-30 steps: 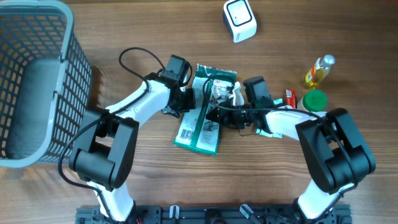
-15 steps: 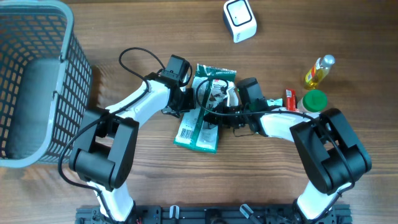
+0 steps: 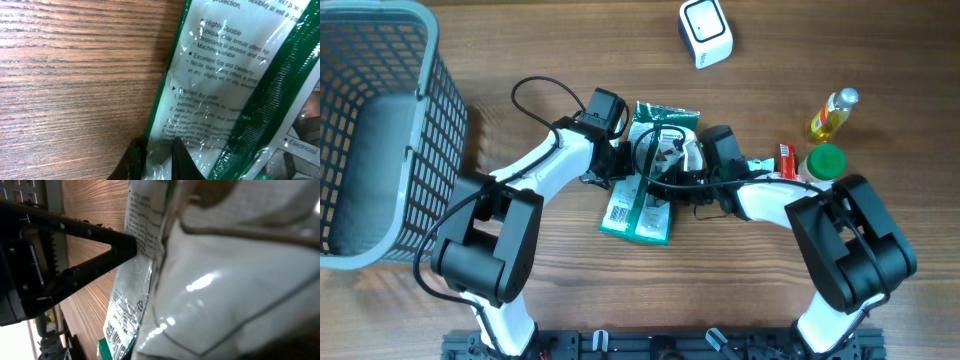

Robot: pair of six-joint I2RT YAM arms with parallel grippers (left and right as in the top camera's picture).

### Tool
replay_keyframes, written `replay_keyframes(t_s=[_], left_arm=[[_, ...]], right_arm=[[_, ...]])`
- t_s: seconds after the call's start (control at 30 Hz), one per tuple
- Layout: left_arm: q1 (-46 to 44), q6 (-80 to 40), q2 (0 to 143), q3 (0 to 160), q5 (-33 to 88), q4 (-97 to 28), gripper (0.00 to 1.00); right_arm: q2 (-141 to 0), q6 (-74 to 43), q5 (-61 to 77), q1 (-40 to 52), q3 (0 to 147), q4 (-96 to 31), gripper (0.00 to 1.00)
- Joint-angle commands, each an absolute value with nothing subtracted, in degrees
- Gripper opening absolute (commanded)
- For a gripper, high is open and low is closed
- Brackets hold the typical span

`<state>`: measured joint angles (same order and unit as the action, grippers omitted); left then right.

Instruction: Scan the item barcode

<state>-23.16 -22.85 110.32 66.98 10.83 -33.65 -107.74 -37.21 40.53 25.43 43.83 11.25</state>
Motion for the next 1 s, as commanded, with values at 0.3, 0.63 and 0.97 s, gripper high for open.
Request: replay_keyframes(t_s=[0.3,0.63,0.97], left_arm=[[-23.79,-23.16,114.26,64.45,10.92,-33.87,0.06],[-16.36,-22.72,104.47,69.78,10.87,-35.48,0.1],[-5.5,-22.72,97.08,70.83,4.19,-34.13,0.3]], right_arm=[[-108.55,-34.41,38.87,27.31,43.48,12.84,0.04],[-108.55,-32.97,38.54,27.31,43.48,12.82,0.04],[-108.55,-33.01,38.57,27.31,43.48,12.82,0.04]])
